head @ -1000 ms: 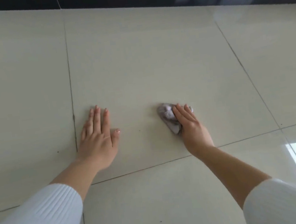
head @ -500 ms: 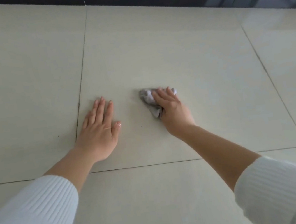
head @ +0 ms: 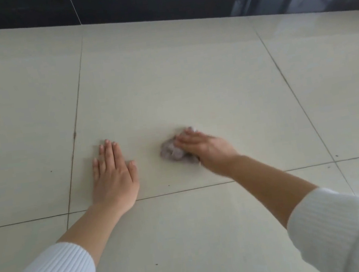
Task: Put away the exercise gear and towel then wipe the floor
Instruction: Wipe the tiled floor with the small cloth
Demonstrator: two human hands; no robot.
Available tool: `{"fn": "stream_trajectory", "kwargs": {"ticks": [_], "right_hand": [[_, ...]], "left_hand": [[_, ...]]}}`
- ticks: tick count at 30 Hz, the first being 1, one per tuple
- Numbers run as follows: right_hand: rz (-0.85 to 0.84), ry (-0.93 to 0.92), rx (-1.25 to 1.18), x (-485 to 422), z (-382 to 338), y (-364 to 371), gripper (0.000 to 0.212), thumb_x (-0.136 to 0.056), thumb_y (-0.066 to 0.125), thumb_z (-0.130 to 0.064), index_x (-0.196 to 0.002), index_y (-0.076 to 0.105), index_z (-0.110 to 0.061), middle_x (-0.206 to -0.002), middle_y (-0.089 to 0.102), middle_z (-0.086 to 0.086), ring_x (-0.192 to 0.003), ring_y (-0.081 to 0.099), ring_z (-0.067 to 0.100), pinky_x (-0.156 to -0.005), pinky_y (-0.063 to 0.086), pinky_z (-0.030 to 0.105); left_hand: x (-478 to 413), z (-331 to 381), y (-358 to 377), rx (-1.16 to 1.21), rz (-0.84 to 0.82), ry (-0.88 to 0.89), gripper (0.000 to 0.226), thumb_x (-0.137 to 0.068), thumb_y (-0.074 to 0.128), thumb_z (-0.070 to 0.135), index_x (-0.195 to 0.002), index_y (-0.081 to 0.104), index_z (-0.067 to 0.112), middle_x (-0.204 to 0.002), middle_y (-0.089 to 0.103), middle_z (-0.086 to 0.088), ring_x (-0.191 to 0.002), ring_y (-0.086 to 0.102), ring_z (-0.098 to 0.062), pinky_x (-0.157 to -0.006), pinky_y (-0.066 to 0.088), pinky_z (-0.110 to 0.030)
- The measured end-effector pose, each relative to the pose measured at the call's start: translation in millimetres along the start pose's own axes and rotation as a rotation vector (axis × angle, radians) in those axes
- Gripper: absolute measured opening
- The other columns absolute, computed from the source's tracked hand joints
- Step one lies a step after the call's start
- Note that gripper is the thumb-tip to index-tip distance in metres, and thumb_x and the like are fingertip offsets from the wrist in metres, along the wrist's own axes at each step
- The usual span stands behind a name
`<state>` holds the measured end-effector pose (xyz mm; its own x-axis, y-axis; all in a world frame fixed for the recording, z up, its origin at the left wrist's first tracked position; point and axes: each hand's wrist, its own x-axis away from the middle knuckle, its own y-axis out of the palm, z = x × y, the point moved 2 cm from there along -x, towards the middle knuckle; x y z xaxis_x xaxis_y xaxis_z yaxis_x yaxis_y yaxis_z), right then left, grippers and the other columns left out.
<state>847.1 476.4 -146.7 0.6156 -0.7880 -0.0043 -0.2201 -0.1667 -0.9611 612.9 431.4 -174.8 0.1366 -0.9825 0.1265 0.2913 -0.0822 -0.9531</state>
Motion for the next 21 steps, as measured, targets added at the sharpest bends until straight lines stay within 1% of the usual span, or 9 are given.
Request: {"fn": "stream_trajectory", "kwargs": {"ticks": [2,3,8,10,12,15,18,19,21], "right_hand": [[-0.030,0.233,0.045,-8.7,39.7,-16.0,0.047,-0.098,0.039,-0.010,-0.143,0.043,-0.023,-0.153,0.035,-0.001,-0.141,0.032,0.024,-0.113,0.031,0.034],[-0.059,0.340,0.066,-11.8,58.4,-23.4,0.047,-0.099,0.041,-0.012,-0.144,0.041,-0.024,-0.154,0.033,0.000,-0.141,0.031,0.025,-0.112,0.029,0.033],[-0.058,0.822,0.145,10.5,143.1,-52.8,0.040,-0.093,0.050,-0.018,-0.133,0.051,-0.024,-0.126,0.059,0.017,-0.113,0.056,0.036,-0.091,0.048,0.038],[0.006,0.977,0.095,41.9,162.6,-58.7,0.038,-0.093,0.052,-0.024,-0.132,0.052,-0.023,-0.122,0.061,0.017,-0.111,0.057,0.038,-0.086,0.049,0.038],[0.107,1.060,0.076,67.4,165.7,-56.2,0.044,-0.093,0.050,-0.015,-0.137,0.048,-0.020,-0.132,0.055,0.014,-0.119,0.049,0.038,-0.089,0.046,0.039],[0.347,1.027,-0.028,65.0,136.3,-37.7,0.049,-0.088,0.050,-0.003,-0.135,0.051,-0.015,-0.137,0.051,0.008,-0.127,0.039,0.032,-0.088,0.043,0.038],[0.422,0.747,-0.132,39.2,71.8,-13.9,0.048,-0.083,0.053,0.001,-0.127,0.059,-0.017,-0.133,0.055,0.000,-0.131,0.040,0.025,-0.076,0.042,0.029],[0.404,0.648,-0.161,33.5,49.3,-4.0,0.050,-0.081,0.054,0.003,-0.126,0.060,-0.018,-0.134,0.055,0.000,-0.133,0.040,0.025,-0.080,0.043,0.028],[0.336,0.470,-0.213,31.6,6.2,14.9,0.053,-0.079,0.054,0.007,-0.126,0.062,-0.017,-0.135,0.056,0.002,-0.134,0.042,0.028,-0.098,0.045,0.035]], "left_hand": [[4.2,4.2,3.1,0.025,0.006,-0.018,0.063,-0.101,0.021,0.032,-0.152,-0.001,0.003,-0.161,-0.010,-0.009,-0.148,-0.011,-0.020,-0.119,-0.005,-0.037],[5.3,4.6,4.4,0.030,0.016,-0.021,0.063,-0.101,0.021,0.032,-0.152,0.000,0.003,-0.161,-0.009,-0.009,-0.148,-0.010,-0.020,-0.120,-0.003,-0.038],[5.6,3.3,9.7,-0.005,0.070,-0.014,0.072,-0.091,0.010,0.040,-0.151,0.008,0.000,-0.161,0.001,-0.012,-0.149,-0.003,-0.022,-0.119,0.002,-0.039],[6.1,3.3,10.3,-0.023,0.079,-0.010,0.075,-0.089,0.006,0.042,-0.151,0.010,0.000,-0.161,0.003,-0.012,-0.149,-0.001,-0.023,-0.119,0.003,-0.040],[6.2,3.2,10.5,-0.028,0.094,-0.006,0.075,-0.089,0.006,0.042,-0.150,0.013,-0.001,-0.160,0.006,-0.014,-0.149,0.002,-0.024,-0.118,0.006,-0.041],[5.4,3.7,11.3,-0.038,0.101,-0.005,0.075,-0.089,0.008,0.041,-0.150,0.016,-0.002,-0.160,0.009,-0.015,-0.148,0.005,-0.026,-0.118,0.009,-0.043],[6.0,4.7,11.0,-0.041,0.082,-0.007,0.075,-0.089,0.007,0.041,-0.150,0.014,-0.002,-0.160,0.007,-0.015,-0.148,0.002,-0.026,-0.118,0.007,-0.043],[5.5,5.0,10.6,-0.039,0.072,-0.011,0.075,-0.089,0.007,0.041,-0.151,0.012,-0.001,-0.160,0.004,-0.014,-0.148,0.000,-0.025,-0.119,0.006,-0.042],[4.4,4.4,9.4,-0.021,0.044,-0.017,0.074,-0.089,0.008,0.040,-0.151,0.008,0.000,-0.161,-0.001,-0.013,-0.148,-0.004,-0.024,-0.119,0.001,-0.041]]}}
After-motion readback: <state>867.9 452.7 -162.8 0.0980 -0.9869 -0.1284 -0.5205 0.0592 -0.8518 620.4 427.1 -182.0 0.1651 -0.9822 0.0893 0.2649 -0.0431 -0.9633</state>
